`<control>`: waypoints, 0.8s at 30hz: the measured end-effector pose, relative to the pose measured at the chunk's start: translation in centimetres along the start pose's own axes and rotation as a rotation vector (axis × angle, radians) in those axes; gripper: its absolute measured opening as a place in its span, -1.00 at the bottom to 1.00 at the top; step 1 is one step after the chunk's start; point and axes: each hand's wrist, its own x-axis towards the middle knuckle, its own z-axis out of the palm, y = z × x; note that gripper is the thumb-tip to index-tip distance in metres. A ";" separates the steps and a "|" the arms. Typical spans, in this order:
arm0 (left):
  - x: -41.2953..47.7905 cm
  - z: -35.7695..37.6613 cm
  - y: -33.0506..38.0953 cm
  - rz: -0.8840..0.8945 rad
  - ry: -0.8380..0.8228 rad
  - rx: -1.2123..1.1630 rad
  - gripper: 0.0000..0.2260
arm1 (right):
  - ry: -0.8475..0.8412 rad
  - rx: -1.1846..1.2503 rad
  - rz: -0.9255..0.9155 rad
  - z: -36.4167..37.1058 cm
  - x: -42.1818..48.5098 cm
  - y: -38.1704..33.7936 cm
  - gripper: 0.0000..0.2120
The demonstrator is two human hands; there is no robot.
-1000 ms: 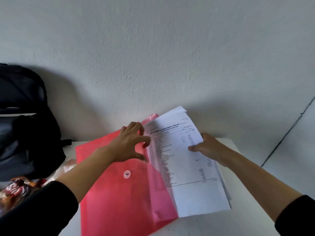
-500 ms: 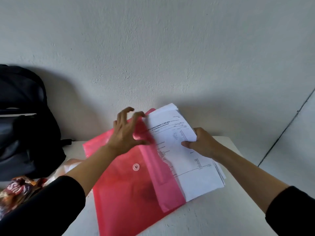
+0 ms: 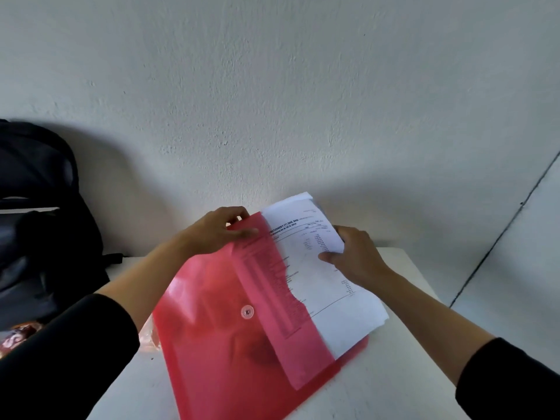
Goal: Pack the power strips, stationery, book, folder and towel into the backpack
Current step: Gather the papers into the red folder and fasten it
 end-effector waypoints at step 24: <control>0.4 -0.8 5.8 -0.050 -0.111 -0.227 -0.74 | -0.165 0.626 0.089 2.4 0.5 -2.0 -0.74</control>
